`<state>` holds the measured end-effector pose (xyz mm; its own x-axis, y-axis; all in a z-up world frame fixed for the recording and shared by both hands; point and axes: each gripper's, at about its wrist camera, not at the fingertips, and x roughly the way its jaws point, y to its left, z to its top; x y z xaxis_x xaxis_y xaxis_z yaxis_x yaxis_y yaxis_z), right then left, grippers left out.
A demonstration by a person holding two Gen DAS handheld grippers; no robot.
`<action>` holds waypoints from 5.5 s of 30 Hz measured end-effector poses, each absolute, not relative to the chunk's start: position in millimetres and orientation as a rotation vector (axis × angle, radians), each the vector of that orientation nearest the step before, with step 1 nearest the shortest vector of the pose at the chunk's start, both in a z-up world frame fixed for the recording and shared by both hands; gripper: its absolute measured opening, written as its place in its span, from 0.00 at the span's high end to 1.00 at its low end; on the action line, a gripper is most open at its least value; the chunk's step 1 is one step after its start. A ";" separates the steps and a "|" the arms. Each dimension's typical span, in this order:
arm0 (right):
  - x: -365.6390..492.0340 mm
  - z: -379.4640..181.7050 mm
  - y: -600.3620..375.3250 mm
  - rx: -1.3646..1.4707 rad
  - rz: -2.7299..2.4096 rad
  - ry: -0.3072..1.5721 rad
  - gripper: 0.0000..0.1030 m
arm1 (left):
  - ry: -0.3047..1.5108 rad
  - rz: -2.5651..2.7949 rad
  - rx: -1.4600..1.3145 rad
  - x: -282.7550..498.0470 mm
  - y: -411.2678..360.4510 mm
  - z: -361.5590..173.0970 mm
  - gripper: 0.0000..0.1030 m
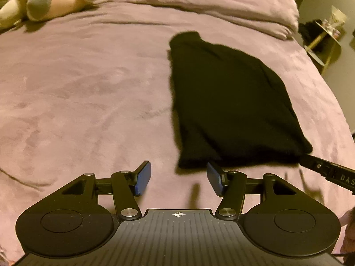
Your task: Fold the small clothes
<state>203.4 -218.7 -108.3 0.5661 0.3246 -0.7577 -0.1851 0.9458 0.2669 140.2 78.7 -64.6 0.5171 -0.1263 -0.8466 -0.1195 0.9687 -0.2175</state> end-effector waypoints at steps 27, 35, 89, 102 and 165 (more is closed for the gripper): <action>323.4 -134.7 -159.2 -0.040 0.174 0.689 0.42 | 0.850 0.153 -0.244 255.8 66.1 -96.8 0.25; 200.3 -141.4 -186.1 -0.109 0.257 0.759 0.42 | 0.966 0.085 -0.281 159.0 71.8 -106.1 0.22; 159.8 -44.6 -167.9 -0.131 0.154 1.053 0.04 | 1.130 0.060 -0.101 106.1 29.7 -25.5 0.07; 161.7 -45.6 -169.6 -0.120 0.152 1.070 0.04 | 1.136 0.058 -0.115 106.1 29.2 -25.3 0.07; 158.0 -50.6 -177.6 -0.104 0.124 1.081 0.04 | 1.129 0.047 -0.119 105.1 26.1 -29.4 0.07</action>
